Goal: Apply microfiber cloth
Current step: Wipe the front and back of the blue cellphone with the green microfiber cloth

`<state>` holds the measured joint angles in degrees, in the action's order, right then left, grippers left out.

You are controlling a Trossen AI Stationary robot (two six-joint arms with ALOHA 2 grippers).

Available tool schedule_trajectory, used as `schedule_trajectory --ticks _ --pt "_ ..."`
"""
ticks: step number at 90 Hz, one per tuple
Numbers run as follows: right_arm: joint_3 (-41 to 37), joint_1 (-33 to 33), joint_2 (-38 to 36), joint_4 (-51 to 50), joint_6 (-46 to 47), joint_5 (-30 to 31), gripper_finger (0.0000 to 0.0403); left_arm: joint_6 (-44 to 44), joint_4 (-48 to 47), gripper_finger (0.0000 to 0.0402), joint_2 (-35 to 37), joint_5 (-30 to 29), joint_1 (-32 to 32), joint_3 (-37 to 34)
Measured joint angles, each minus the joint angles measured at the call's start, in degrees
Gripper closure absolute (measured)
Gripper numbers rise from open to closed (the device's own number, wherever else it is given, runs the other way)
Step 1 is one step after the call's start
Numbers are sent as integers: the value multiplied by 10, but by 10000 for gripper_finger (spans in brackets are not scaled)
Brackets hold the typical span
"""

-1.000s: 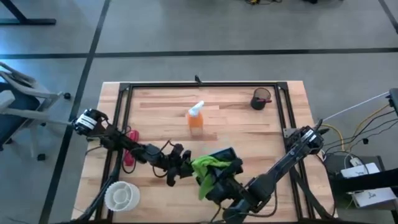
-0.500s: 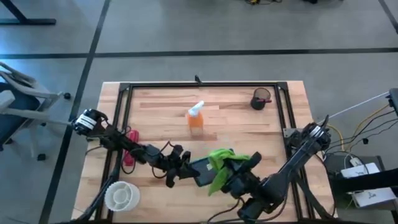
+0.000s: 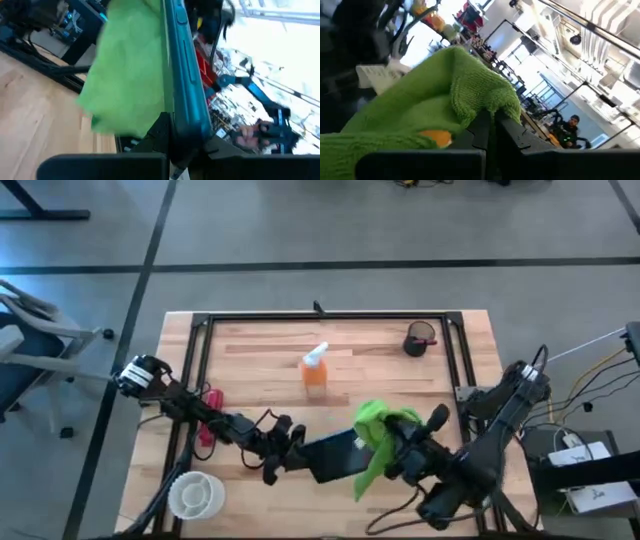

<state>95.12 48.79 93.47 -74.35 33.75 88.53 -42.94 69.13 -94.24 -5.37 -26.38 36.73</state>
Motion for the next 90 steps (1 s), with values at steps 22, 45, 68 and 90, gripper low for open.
schedule_trajectory --ticks 22,45,68,90 --pt "1 36 -9 78 -62 -2 403 -4 -8 395 -1 -57 38 -1" --pt "-1 10 69 93 -42 -5 403 -4 -7 395 -1 -56 55 24" --pt "1 -39 147 113 -8 21 403 9 -19 395 -3 -37 52 65" --pt "2 -53 189 164 -9 23 403 34 -33 395 -3 -65 62 89"
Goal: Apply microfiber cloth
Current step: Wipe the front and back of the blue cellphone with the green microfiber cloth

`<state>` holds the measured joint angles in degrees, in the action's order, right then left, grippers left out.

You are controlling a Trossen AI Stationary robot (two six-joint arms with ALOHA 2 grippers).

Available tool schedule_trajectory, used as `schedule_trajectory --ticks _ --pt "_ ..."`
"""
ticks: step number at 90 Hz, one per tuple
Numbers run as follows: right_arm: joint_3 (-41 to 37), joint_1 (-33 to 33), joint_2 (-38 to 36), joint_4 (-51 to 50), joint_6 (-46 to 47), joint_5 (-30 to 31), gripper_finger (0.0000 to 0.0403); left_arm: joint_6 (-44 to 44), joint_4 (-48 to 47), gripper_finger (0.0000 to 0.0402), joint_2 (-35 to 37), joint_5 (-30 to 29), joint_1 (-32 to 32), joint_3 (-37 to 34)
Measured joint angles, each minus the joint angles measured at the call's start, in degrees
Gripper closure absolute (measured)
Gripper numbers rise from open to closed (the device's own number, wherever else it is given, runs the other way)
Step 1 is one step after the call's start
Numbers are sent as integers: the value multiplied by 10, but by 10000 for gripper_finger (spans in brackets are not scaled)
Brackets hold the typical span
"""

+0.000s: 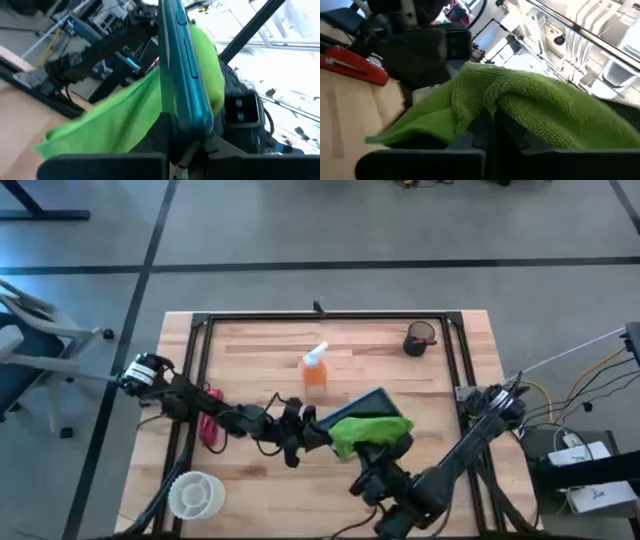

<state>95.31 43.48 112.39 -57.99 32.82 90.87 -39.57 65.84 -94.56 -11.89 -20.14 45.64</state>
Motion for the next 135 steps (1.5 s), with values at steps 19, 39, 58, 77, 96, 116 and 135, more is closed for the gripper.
schedule_trajectory --ticks 19,39,58,77,96,116,135 --pt "0 4 9 20 -4 -6 403 5 -4 395 0 -4 8 17" --pt "0 -4 9 53 -28 -10 403 15 -33 395 1 -14 9 43" --pt "0 -14 10 129 -115 -34 403 19 -45 395 1 -16 9 51" --pt "0 -15 10 173 -177 -47 403 17 -45 395 1 -10 9 51" --pt "-1 -1 6 167 -192 -24 403 8 -39 395 1 8 4 44" --pt "-1 26 -34 150 -213 -15 403 7 -35 395 3 20 -17 40" --pt "-1 41 -63 135 -235 -14 403 14 -38 395 3 12 -48 38"
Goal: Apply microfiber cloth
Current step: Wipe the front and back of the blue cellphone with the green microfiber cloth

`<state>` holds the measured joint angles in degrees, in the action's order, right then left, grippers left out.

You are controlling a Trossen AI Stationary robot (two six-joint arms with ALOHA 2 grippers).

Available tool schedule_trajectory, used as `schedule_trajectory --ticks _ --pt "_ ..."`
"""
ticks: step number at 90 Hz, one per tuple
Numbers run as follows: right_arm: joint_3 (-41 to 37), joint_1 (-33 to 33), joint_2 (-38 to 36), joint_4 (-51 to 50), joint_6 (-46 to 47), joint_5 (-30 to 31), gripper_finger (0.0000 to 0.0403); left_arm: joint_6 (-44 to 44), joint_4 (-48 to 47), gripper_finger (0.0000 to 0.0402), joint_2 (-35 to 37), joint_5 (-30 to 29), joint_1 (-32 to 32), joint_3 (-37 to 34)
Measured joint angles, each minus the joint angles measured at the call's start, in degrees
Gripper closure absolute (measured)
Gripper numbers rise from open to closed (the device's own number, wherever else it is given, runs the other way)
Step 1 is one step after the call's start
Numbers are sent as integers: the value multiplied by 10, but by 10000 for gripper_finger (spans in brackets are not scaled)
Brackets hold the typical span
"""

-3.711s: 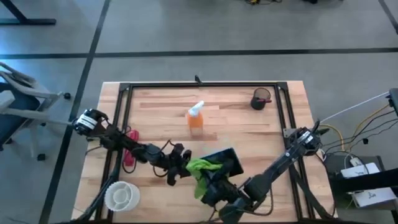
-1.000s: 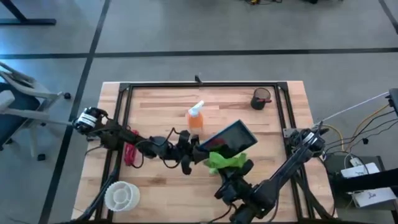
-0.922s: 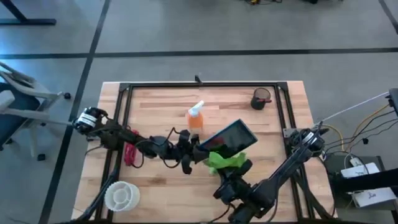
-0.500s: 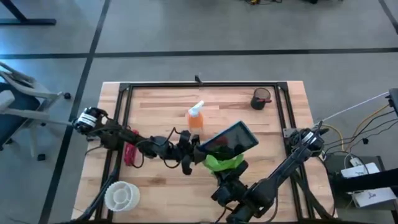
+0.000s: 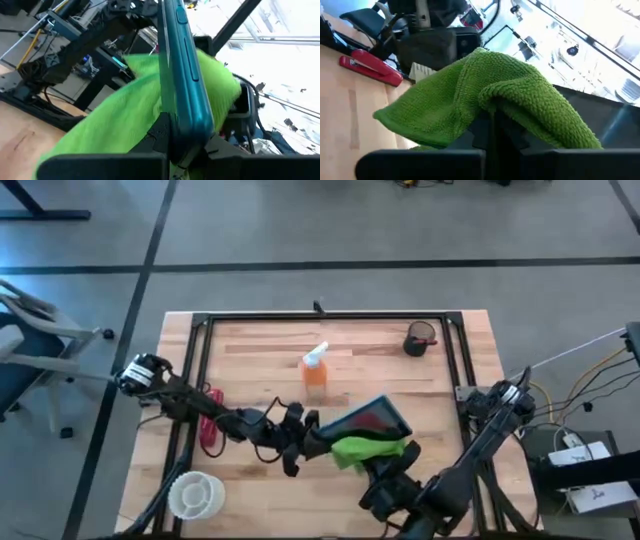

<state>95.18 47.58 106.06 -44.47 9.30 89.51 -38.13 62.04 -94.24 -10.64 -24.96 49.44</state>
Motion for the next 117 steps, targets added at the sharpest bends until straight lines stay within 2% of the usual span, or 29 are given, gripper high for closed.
schedule_trajectory --ticks 49,62,83,101,117 --pt "0 45 -105 -2 -116 5 403 0 -7 395 3 2 -43 -5" --pt "0 46 -139 -4 -134 11 403 20 -5 395 3 42 -52 -6" --pt "0 47 -161 -2 -127 6 403 58 -28 395 4 12 -53 -8" --pt "0 50 -151 12 -134 -1 403 61 -104 395 4 -23 -46 -8" --pt "0 49 -151 34 -130 -48 403 40 -138 395 4 -48 -28 -9"
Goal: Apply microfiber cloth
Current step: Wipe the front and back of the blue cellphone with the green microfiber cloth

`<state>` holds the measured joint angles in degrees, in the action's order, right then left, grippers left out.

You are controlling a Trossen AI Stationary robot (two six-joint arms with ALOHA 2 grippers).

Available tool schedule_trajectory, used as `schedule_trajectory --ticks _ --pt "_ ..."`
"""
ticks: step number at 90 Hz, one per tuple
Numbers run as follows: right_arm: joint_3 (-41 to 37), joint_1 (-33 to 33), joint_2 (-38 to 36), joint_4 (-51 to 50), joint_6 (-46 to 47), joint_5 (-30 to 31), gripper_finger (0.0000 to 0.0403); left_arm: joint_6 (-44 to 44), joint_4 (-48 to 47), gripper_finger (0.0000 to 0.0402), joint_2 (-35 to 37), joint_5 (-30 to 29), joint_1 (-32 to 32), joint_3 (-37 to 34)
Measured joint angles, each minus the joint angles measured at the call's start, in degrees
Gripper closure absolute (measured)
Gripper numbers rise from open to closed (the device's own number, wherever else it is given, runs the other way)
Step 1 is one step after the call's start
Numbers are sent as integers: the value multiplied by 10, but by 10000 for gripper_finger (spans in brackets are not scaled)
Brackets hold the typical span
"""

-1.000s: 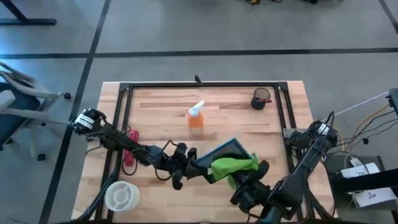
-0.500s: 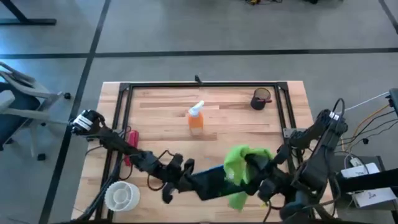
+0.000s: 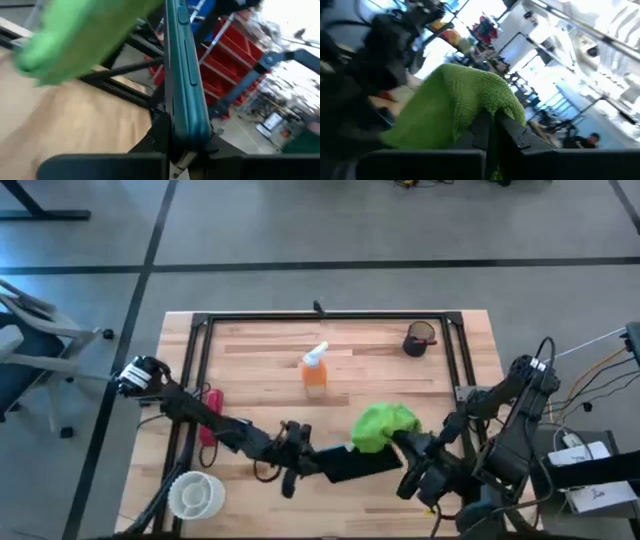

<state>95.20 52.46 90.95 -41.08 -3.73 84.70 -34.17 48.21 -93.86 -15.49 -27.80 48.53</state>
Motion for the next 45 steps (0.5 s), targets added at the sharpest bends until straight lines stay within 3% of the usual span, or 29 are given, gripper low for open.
schedule_trajectory --ticks 12,45 --pt "-6 -16 5 0 31 -45 403 -7 0 395 1 2 12 0" --pt "-16 -86 82 -1 68 -88 403 2 10 395 1 0 20 0"
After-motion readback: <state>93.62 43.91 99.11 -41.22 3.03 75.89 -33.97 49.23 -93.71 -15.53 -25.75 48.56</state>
